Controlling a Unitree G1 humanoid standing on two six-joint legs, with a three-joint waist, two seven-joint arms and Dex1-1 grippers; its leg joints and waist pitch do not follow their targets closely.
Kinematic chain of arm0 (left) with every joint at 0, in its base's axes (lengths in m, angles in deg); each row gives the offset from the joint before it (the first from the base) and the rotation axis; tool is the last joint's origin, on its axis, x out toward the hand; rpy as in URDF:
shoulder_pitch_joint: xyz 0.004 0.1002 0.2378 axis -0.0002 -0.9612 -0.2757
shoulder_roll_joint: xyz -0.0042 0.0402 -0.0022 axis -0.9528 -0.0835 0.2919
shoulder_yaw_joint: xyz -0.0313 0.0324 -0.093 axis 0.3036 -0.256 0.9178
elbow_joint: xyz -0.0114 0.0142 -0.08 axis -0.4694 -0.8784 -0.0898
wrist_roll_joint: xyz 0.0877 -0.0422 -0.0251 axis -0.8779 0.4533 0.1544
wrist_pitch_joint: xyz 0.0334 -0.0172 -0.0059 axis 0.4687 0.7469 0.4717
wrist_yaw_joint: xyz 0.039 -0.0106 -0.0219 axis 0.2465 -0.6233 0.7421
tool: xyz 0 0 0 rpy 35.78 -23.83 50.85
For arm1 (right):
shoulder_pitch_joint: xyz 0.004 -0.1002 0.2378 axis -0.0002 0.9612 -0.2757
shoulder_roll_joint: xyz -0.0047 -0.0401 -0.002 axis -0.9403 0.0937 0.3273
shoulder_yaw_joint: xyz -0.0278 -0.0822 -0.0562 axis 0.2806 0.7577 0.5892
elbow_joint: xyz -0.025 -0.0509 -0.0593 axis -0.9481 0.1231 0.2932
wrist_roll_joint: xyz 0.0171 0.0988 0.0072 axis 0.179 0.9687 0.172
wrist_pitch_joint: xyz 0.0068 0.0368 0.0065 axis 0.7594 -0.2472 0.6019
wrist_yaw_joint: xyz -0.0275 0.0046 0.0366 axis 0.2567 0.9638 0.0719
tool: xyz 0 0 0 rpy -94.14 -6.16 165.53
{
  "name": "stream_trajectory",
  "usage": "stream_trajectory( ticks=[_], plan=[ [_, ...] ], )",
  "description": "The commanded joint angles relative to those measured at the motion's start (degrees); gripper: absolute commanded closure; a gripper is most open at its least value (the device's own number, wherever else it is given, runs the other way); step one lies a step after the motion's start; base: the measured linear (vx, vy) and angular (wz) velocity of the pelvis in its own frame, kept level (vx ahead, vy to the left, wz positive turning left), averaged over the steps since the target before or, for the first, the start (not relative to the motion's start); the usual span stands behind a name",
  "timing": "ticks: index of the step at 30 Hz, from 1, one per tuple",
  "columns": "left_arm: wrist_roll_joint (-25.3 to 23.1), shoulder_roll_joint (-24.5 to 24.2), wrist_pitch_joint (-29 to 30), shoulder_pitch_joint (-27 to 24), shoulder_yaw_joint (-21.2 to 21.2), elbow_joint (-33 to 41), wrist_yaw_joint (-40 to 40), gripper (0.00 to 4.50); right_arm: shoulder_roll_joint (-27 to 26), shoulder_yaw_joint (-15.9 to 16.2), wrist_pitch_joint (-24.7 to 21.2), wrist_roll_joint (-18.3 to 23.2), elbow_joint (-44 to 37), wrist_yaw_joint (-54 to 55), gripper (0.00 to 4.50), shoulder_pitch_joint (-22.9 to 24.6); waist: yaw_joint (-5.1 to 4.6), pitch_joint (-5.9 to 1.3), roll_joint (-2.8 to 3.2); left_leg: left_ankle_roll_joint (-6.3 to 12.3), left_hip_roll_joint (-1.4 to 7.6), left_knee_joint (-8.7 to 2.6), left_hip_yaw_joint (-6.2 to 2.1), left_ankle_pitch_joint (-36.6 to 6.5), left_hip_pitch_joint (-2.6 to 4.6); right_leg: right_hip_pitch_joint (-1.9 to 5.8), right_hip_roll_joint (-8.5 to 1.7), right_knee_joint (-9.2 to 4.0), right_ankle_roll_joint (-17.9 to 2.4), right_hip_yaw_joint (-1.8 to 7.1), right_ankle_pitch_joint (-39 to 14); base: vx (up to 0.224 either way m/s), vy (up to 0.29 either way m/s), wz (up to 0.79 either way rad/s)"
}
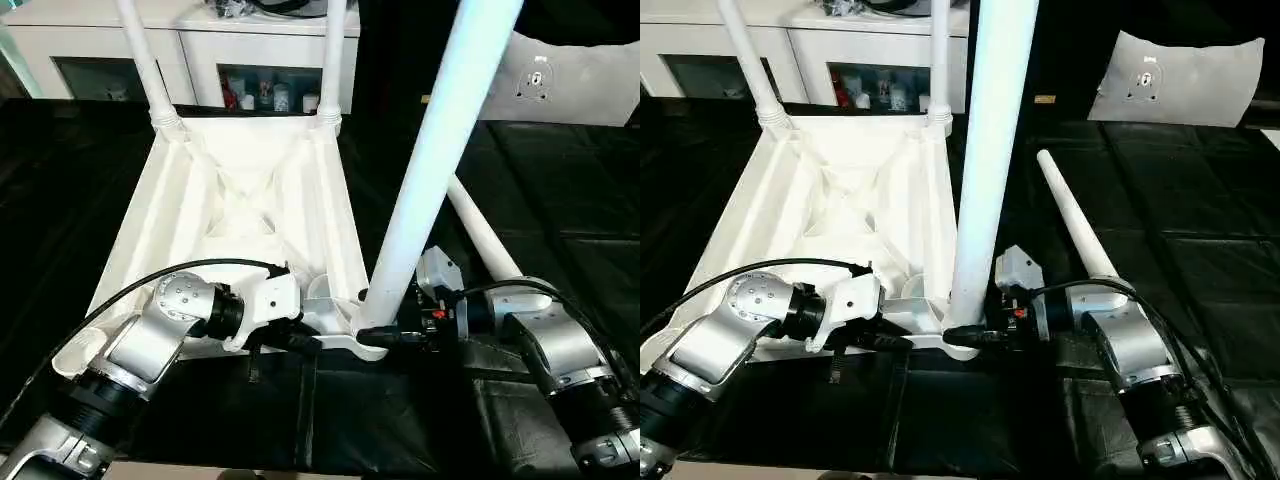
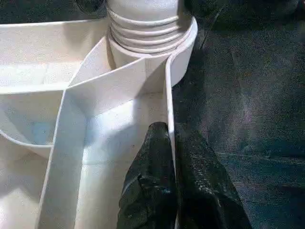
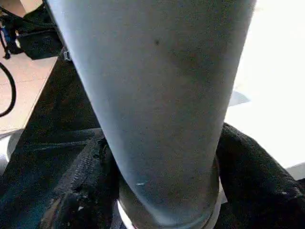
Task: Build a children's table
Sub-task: Rotate leg to tighten
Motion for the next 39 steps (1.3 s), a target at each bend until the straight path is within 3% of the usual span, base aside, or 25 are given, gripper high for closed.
stream_trajectory(
  ticks=[1,2,8,9,12,16,17,18,19,21,23,26,28,29,30,32,35,39],
  plan=[
    [-0.71,-0.43,-0.62,0.23,-2.08,-0.18,-1.9,4.5,0.25,0.58,0.13,0.11,0.43,-0.99,1.85,-0.59,-0.34,-4.12,-0.66,6.13,0.89,-3.88,0.59,-2.54,-0.59,4.46,-2.79,-4.14,-9.98,3.44,-14.74,0.0,0.0,0.0],
    [-0.73,-0.51,-0.55,0.14,-2.02,-0.17,-1.79,4.5,0.09,0.8,0.17,0.07,0.47,-1.03,1.88,-0.44,-0.32,-4.15,-0.89,6.12,0.88,-3.88,0.6,-2.51,-0.59,4.51,-2.82,-4.11,-9.87,3.45,-15.03,0.0,0.0,0.0],
    [-0.17,-0.28,0.42,-0.14,-1.39,0.2,-1.23,4.5,-0.63,1.24,-1.36,0.5,-0.32,-0.15,1.91,0.45,-0.37,-4.1,-0.82,5.96,0.88,-3.91,0.64,-2.78,-0.58,4.45,-2.78,-4.25,-9.6,3.44,-15.58,0.0,0.0,0.0],
    [0.08,0.07,1.61,-0.33,-0.92,0.59,-0.34,4.5,-1.33,1.18,-3.43,1.35,-1.78,0.8,1.91,1.33,-0.34,-4.08,-0.61,5.83,0.84,-3.95,0.59,-2.75,-0.59,4.49,-2.76,-4.22,-9.61,3.44,-15.58,0.0,0.0,0.0],
    [0.68,1.69,4.69,-0.35,0.46,1.19,2.72,4.5,-3.58,0.62,-8.6,3.38,-4.67,4.24,1.91,3.12,-0.4,-4.02,-0.75,5.38,0.89,-4.08,0.56,-2.93,-0.63,4.56,-2.71,-4.34,-9.22,3.44,-16.05,0.0,0.0,0.0],
    [0.54,4.71,10.95,0.16,2.77,2.31,9.23,4.5,-7.11,0.4,-10.34,2.14,-5.19,10.96,1.95,4.5,-0.66,-3.78,-0.72,3.85,0.87,-4.33,0.66,-5.78,-0.45,4.29,-2.71,-4.95,-8.04,3.34,-20.56,0.0,0.0,0.0],
    [0.25,5.9,13.46,0.46,3.58,2.59,11.84,4.5,-8.52,0.22,-10.43,1.47,-4.97,13.56,1.96,4.78,-0.66,-3.58,-0.67,3.27,0.66,-4.38,0.66,-7.46,-0.22,4.08,-2.74,-5.56,-6.91,3.18,-23.99,0.0,0.0,0.0],
    [0.01,9.0,17.94,1.2,5.42,3.13,17.24,4.5,-12.84,-1.03,-12.29,-0.41,-3.65,22.09,1.96,4.23,-0.84,-3.43,-0.99,2.88,0.42,-4.44,0.61,-8.82,-0.29,4.11,-2.73,-6.1,-5.39,2.97,-27.56,0.0,0.0,0.0],
    [-0.16,10.24,19.34,1.51,6.01,3.39,19.21,4.5,-14.99,-2.12,-14.04,-0.54,-3.24,26.1,1.96,3.6,-1.21,-3.37,-0.97,2.2,0.45,-4.51,0.62,-8.96,-0.45,4.17,-2.65,-5.96,-4.89,3.0,-28.46,0.0,0.0,0.0],
    [-0.65,12.26,21.65,2.01,6.8,3.93,22.36,4.5,-18.52,-3.55,-16.53,0.22,-3.24,30.98,1.96,2.63,-2.56,-3.29,-0.96,0.74,-0.11,-4.53,-0.02,-11.65,-0.72,4.33,-2.73,-7.02,-1.6,1.94,-34.49,-0.06,0.01,-0.09],
    [-1.15,13.46,22.62,2.31,7.19,4.14,24.08,4.5,-19.66,-3.55,-17.4,-0.15,-3.64,32.86,1.97,2.34,-3.25,-3.51,-0.75,1.51,0.05,-4.65,-0.2,-11.78,-0.83,4.53,-2.85,-7.42,-0.65,1.78,-33.54,-0.029,0.008,-0.05],
    [-1.98,18.33,25.32,3.36,8.78,4.56,30.34,4.5,-22.18,-2.38,-17.6,-2.47,-3.52,37.22,1.97,1.7,-3.42,-3.36,-0.69,2.58,-0.16,-4.6,0.1,-12.98,-0.09,3.86,-2.57,-8.16,-1.03,1.53,-33.31,0.0,0.0,0.0],
    [-2.12,19.97,25.95,3.64,9.16,4.75,32.1,4.5,-22.91,-2.28,-17.37,-3.04,-3.12,38.68,1.97,1.61,-3.48,-3.41,-0.55,2.75,0.14,-4.82,-0.03,-13.07,-0.19,4.09,-2.63,-8.12,-1.24,1.46,-32.2,0.0,0.0,0.0],
    [-2.44,21.69,26.8,3.75,9.18,5.27,33.63,4.5,-23.89,-2.25,-16.61,-4.06,-2.77,40.04,1.97,1.68,-3.58,-3.63,-0.75,2.98,0.4,-4.97,-0.08,-12.66,-0.18,4.26,-2.64,-7.9,-1.84,1.53,-29.9,0.0,0.0,0.0],
    [-3.07,22.86,27.0,3.59,8.3,5.66,34.35,4.5,-24.94,-2.81,-15.64,-4.3,-2.37,40.96,1.97,1.98,-3.51,-3.57,-0.52,3.07,0.5,-5.1,-0.07,-12.9,-0.05,4.1,-2.7,-7.74,-2.7,1.74,-28.72,0.0,0.0,0.0],
    [-3.45,22.53,26.84,3.39,7.52,5.76,34.26,4.5,-25.27,-3.29,-15.63,-3.99,-2.38,41.51,1.42,2.17,-3.43,-3.88,-0.52,3.44,0.46,-5.08,-0.06,-11.61,-0.13,4.3,-2.81,-7.31,-3.82,2.13,-26.01,0.0,0.0,0.0],
    [-3.6,21.37,26.71,3.08,7.0,6.13,33.65,4.5,-25.27,-3.57,-15.65,-3.74,-2.72,42.47,1.21,2.32,-3.31,-4.15,-0.46,4.31,0.7,-5.0,0.12,-7.81,-0.38,4.5,-2.77,-6.19,-6.65,2.7,-18.95,0.0,0.0,0.0],
    [-3.9,19.27,26.61,2.38,6.81,7.08,31.84,4.5,-24.88,-4.03,-15.1,-3.68,-3.24,42.84,0.79,2.94,-2.93,-4.32,-0.24,4.76,0.59,-4.73,0.44,-6.01,-0.41,4.54,-2.93,-6.03,-8.14,2.92,-17.96,0.0,0.0,0.0]
  ],
)
